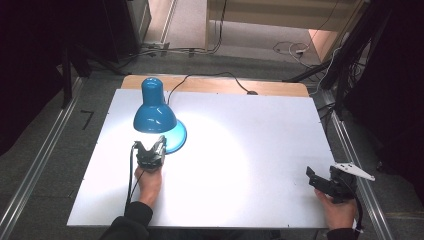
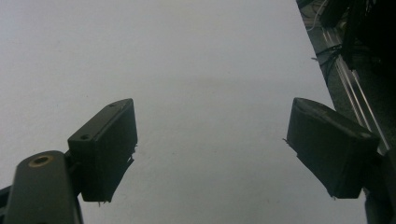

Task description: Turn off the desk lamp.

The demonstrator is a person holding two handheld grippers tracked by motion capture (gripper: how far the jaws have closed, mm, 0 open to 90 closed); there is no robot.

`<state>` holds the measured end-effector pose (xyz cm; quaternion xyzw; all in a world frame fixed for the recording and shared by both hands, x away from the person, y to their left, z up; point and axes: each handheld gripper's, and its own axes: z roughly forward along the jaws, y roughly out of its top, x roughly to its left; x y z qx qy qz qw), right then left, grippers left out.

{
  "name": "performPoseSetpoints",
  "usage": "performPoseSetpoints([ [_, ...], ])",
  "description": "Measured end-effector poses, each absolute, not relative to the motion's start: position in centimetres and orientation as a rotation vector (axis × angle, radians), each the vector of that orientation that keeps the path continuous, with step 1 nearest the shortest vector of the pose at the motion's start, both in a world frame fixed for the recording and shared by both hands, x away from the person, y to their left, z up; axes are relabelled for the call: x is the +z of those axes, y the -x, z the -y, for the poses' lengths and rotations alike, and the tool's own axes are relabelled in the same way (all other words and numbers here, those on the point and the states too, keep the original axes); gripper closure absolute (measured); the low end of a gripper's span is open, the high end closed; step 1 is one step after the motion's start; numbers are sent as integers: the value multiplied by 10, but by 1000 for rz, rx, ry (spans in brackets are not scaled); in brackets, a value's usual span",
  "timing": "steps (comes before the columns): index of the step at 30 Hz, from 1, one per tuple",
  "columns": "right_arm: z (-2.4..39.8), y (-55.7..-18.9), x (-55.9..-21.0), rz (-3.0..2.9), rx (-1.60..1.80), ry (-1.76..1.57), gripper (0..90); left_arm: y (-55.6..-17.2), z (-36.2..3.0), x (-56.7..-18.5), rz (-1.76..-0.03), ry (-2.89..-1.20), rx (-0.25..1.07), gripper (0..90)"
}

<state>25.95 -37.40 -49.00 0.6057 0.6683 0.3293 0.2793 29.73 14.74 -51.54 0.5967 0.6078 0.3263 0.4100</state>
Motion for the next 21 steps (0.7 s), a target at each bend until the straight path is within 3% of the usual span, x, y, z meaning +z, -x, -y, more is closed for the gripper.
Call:
performPoseSetpoints([
  [21, 374, -260, -490, -1790, 891, -1626, 146, -302, -149, -515, -1546, -1511, 825, 900],
])
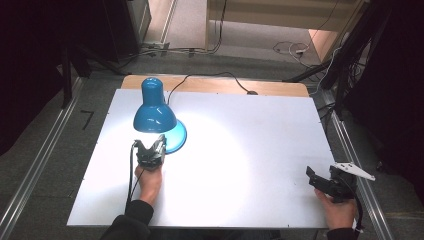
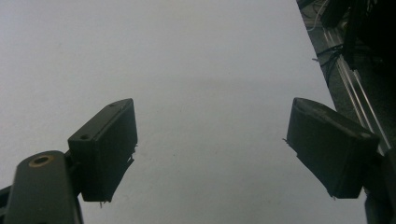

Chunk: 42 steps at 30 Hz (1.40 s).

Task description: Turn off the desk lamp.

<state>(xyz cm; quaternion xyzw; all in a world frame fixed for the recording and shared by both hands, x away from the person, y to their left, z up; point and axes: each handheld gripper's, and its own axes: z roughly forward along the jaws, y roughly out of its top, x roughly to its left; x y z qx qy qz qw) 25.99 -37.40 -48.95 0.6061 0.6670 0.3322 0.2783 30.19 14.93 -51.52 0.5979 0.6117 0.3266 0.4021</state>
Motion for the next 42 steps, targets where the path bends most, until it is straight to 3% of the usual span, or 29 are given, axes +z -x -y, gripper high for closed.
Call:
performPoseSetpoints([
  [30, 379, -259, -489, -1776, 905, -1638, 146, -298, -158, -512, -1539, -1456, 801, 900],
  [42, 379, -259, -489, -1777, 908, -1640, 146, -293, -160, -507, -1524, -1458, 776, 823],
])
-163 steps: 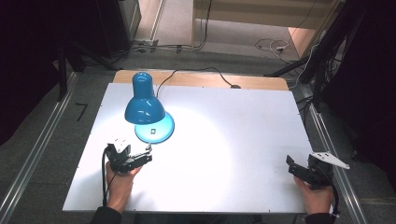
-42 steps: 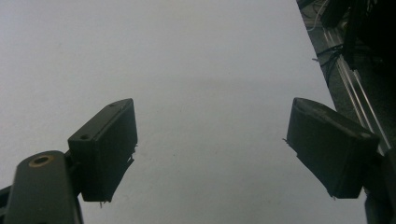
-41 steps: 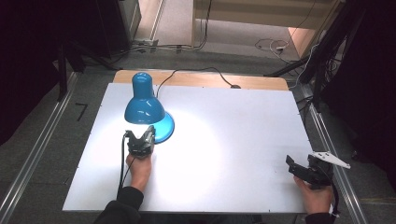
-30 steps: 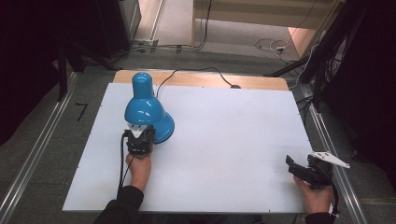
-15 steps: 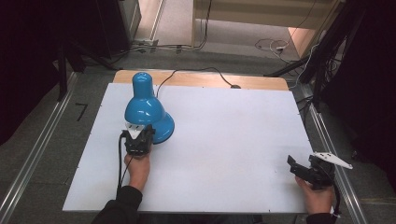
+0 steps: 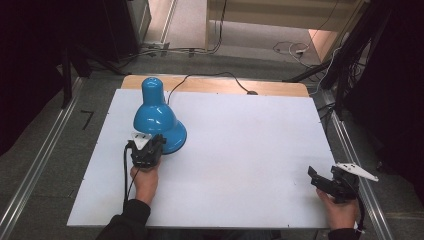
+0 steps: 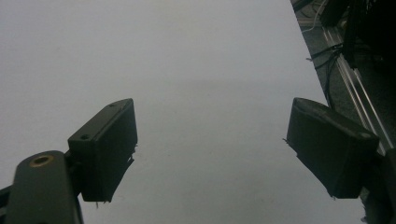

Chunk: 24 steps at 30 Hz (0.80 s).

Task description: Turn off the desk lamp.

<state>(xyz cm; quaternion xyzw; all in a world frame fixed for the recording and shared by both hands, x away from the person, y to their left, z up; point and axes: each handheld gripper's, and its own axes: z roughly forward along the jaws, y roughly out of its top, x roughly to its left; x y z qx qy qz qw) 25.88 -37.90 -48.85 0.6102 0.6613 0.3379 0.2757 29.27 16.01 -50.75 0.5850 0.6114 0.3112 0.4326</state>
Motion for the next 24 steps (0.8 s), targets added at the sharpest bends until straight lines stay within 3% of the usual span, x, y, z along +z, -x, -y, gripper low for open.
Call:
performPoseSetpoints([
  [7, 379, -258, -488, -1777, 907, -1635, 146, -290, -161, -508, -1518, -1491, 781, 671],
  [14, 380, -258, -488, -1773, 909, -1639, 146, -287, -164, -507, -1490, -1528, 782, 426],
  [24, 380, -258, -488, -1775, 908, -1639, 146, -280, -172, -505, -1490, -1529, 795, 350],
])
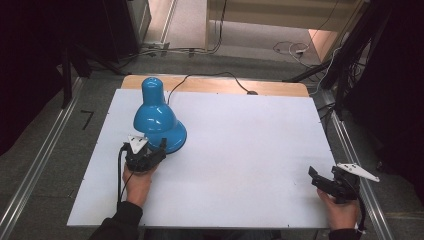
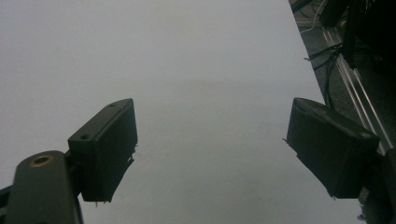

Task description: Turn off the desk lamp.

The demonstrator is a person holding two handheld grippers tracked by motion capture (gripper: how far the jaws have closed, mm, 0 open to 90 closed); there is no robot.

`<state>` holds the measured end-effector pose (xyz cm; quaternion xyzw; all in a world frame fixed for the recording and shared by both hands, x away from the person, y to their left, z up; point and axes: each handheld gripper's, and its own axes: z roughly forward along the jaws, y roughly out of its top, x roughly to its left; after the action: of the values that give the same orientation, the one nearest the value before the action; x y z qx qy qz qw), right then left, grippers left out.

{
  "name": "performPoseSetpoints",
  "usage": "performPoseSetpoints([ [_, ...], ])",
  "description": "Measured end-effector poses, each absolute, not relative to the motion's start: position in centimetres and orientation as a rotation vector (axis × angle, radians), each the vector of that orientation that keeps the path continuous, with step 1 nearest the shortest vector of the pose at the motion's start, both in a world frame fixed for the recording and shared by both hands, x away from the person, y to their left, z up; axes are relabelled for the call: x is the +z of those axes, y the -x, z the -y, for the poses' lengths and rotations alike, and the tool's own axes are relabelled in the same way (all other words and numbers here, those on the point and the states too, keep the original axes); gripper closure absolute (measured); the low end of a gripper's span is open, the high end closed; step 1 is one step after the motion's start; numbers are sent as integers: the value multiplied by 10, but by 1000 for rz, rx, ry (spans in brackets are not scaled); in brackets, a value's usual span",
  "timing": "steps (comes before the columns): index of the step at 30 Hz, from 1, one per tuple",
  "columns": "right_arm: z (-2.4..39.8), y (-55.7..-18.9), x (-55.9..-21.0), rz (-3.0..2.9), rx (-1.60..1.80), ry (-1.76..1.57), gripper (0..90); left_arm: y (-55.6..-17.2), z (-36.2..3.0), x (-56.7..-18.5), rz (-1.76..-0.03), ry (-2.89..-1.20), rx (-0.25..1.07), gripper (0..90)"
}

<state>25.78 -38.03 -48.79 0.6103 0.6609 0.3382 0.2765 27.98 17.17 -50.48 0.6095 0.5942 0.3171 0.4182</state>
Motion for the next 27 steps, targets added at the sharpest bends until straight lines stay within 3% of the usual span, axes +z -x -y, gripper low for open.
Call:
performPoseSetpoints([
  [27, 381, -258, -488, -1778, 898, -1636, 146, -258, -189, -495, -1485, -1501, 772, 327],
])
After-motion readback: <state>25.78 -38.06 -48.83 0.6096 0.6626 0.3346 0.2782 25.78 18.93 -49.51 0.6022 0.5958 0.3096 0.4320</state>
